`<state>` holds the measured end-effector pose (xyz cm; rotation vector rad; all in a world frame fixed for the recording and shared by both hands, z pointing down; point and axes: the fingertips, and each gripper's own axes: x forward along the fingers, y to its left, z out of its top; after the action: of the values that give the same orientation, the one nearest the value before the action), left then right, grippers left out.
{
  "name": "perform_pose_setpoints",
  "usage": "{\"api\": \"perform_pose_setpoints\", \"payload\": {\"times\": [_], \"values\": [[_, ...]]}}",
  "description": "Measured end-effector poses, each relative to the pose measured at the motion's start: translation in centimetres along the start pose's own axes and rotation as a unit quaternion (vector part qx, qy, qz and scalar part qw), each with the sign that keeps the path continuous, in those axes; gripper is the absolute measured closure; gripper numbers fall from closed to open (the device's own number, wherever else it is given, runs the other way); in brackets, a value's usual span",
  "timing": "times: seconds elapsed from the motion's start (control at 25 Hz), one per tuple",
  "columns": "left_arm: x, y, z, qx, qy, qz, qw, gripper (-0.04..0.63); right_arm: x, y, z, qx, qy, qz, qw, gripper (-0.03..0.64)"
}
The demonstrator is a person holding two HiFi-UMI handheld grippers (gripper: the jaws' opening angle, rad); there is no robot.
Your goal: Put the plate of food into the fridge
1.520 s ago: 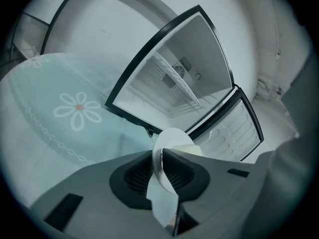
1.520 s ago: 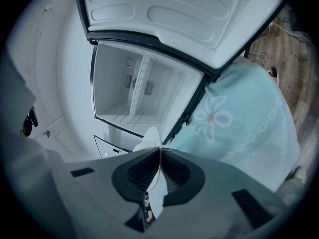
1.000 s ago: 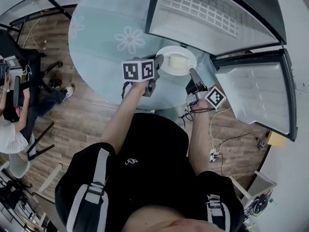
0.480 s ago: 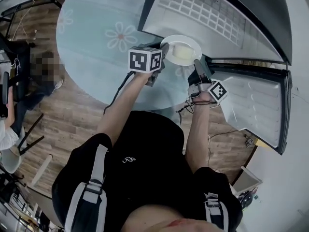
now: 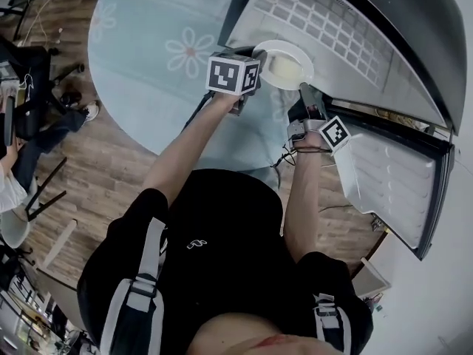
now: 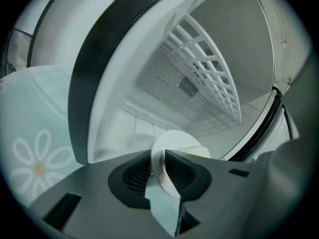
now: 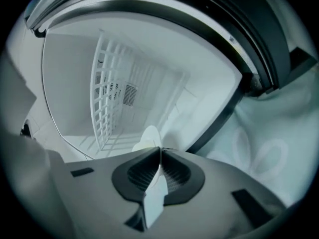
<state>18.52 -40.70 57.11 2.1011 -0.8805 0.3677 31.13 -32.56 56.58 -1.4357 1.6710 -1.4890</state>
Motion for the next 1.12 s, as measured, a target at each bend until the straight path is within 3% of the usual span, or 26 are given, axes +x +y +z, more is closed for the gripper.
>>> {"api": "perform_pose_setpoints", "payload": {"times": [0.72,1.0,1.12], "values": [[2.6,2.7,0.0,0.064,0.026,0.078,0.9946,0.479,3.7,-3.2,1.8,0.035,-0.027,-0.050,0.998,0.596],[2.5,2.8,0.1,0.043,0.025,0.074,0.9960,0.479,4.4,-3.2,2.2,-0.009,-0.023,-0.070,0.997,0.578],[1.8,2.8,0.5,0.060,0.014,0.088,0.9942,0.479,4.0,-3.0,2.5,-0.031,-0.028,-0.094,0.995,0.547]]}}
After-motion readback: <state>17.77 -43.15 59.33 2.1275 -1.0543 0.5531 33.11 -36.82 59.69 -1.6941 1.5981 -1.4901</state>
